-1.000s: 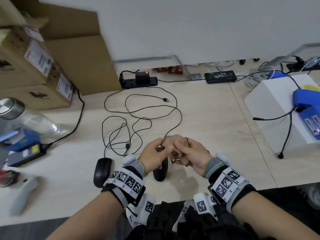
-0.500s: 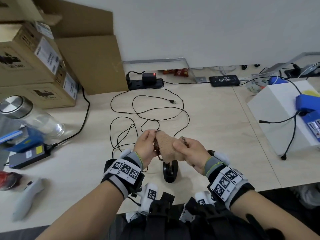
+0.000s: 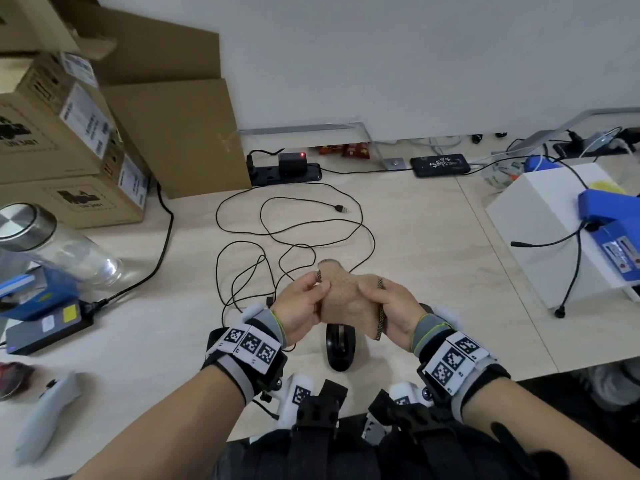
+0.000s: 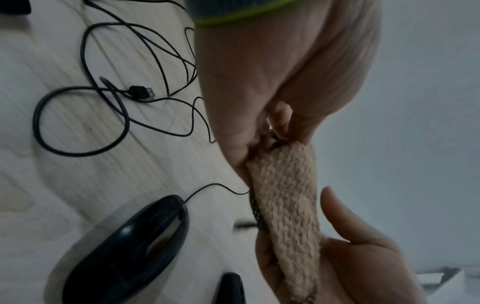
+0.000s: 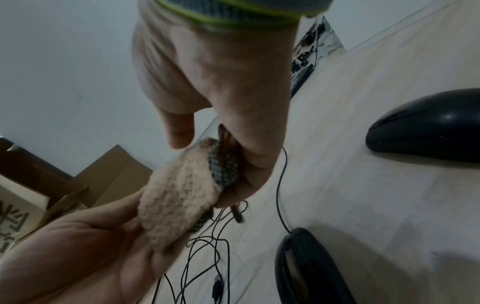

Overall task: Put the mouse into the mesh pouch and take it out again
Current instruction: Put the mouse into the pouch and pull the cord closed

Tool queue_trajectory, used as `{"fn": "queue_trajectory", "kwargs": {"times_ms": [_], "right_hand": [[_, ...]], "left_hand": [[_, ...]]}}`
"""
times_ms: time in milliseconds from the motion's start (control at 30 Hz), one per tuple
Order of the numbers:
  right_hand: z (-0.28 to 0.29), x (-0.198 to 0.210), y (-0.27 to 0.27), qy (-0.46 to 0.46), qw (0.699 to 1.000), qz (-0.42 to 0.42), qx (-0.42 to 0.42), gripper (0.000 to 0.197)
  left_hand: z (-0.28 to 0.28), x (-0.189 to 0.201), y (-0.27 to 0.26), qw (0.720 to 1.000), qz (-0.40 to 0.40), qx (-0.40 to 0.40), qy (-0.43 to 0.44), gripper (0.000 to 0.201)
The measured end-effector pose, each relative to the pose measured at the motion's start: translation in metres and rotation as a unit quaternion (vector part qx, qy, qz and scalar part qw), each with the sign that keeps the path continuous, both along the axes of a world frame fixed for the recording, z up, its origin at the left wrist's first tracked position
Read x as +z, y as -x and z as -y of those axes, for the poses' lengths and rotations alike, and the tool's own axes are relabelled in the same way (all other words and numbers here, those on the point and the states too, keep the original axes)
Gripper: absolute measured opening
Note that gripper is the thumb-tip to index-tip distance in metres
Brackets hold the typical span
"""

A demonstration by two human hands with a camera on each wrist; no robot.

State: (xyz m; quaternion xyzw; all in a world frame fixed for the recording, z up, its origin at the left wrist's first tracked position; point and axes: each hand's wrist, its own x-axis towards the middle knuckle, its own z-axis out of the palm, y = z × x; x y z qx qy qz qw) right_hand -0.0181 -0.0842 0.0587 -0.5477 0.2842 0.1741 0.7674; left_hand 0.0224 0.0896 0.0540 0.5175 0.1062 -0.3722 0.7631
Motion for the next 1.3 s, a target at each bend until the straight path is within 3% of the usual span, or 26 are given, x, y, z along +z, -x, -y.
{"fn": "queue_trajectory", "kwargs": {"times_ms": [100, 233, 300, 400, 567, 633, 700, 800, 967, 1033, 1100, 1167, 1233, 1300], "right_hand": [[-0.003, 0.005, 0.004, 0.026, 0.992, -0.107, 0.066, 0.06], [-0.003, 0.002, 0.009, 0.001, 0.988, -0.108, 0.108, 0.075], [-0.002, 0.001, 0.008, -0.058, 0.991, -0.077, 0.088, 0.074], [0.002, 0.001, 0.007, -0.107, 0.993, -0.045, 0.037, 0.057], [0.015, -0.004, 0.011, -0.086, 0.995, -0.038, 0.019, 0.044], [0.019, -0.011, 0.011, -0.031, 0.998, -0.046, -0.024, 0.035], [0.027, -0.02, 0.013, 0.04, 0.995, -0.056, -0.068, 0.033], [0.04, -0.029, 0.02, 0.078, 0.989, -0.091, -0.085, 0.034], [0.057, -0.04, 0.038, 0.084, 0.988, -0.115, -0.059, 0.024], [0.06, -0.042, 0.042, 0.095, 0.987, -0.114, -0.059, 0.022], [0.063, -0.042, 0.044, 0.111, 0.985, -0.107, -0.071, 0.019], [0.065, -0.043, 0.044, 0.132, 0.984, -0.091, -0.078, 0.013], [0.065, -0.04, 0.044, 0.154, 0.983, -0.075, -0.071, 0.012], [0.064, -0.03, 0.038, 0.164, 0.984, -0.046, -0.058, 0.012]], "left_hand": [[0.003, 0.007, 0.003, 0.998, 0.018, -0.042, 0.048, 0.026], [0.006, 0.011, 0.002, 0.995, 0.025, -0.064, 0.078, 0.028], [0.006, 0.011, 0.001, 0.994, 0.031, -0.081, 0.069, 0.03], [0.002, 0.008, 0.001, 0.994, 0.046, -0.093, 0.031, 0.032], [0.008, 0.005, 0.003, 0.998, 0.043, -0.037, -0.019, 0.025], [0.01, -0.006, 0.003, 0.991, 0.046, 0.02, -0.126, 0.023], [0.012, -0.027, 0.004, 0.963, 0.049, 0.028, -0.264, 0.036], [0.017, -0.052, 0.014, 0.909, 0.072, -0.07, -0.404, 0.055], [0.043, -0.078, 0.045, 0.781, 0.141, -0.229, -0.564, 0.109], [0.051, -0.081, 0.058, 0.745, 0.166, -0.244, -0.598, 0.112], [0.056, -0.083, 0.064, 0.726, 0.172, -0.239, -0.621, 0.099], [0.058, -0.082, 0.062, 0.732, 0.149, -0.24, -0.62, 0.084], [0.055, -0.078, 0.057, 0.782, 0.127, -0.204, -0.575, 0.079], [0.05, -0.064, 0.05, 0.847, 0.145, -0.111, -0.5, 0.078]]}}
